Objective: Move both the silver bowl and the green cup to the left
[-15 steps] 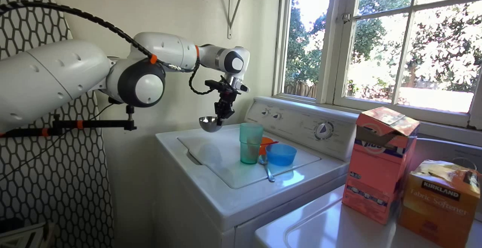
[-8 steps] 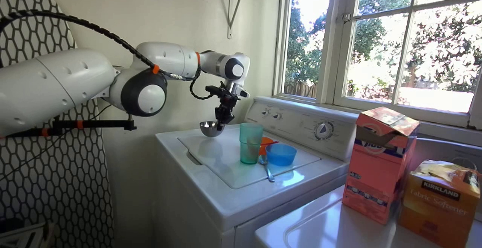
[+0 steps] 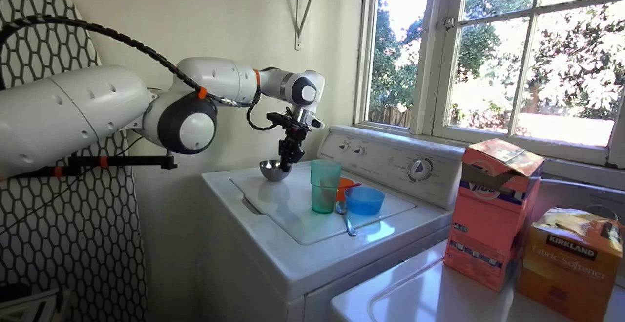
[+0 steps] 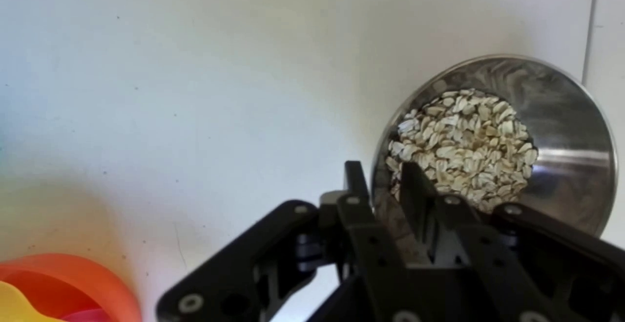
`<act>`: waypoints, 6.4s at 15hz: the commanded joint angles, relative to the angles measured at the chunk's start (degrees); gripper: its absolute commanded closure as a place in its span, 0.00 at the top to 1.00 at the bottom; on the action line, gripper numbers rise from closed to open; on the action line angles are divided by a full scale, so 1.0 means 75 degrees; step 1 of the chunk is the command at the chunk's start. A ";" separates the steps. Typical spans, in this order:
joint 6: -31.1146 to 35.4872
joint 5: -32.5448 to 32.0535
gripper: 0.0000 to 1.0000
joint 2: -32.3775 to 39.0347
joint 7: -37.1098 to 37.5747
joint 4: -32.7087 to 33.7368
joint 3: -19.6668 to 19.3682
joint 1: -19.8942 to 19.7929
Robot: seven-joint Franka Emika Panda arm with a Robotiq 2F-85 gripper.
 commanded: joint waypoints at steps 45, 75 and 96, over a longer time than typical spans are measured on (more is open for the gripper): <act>-0.2341 -0.0626 1.00 -0.1407 0.0402 0.0016 -0.1055 -0.1219; -0.0749 -0.0795 1.00 -0.0557 -0.1631 0.0144 -0.0830 -0.1056; -0.1673 -0.1109 0.01 -0.0900 -0.1788 0.0019 -0.1097 -0.0995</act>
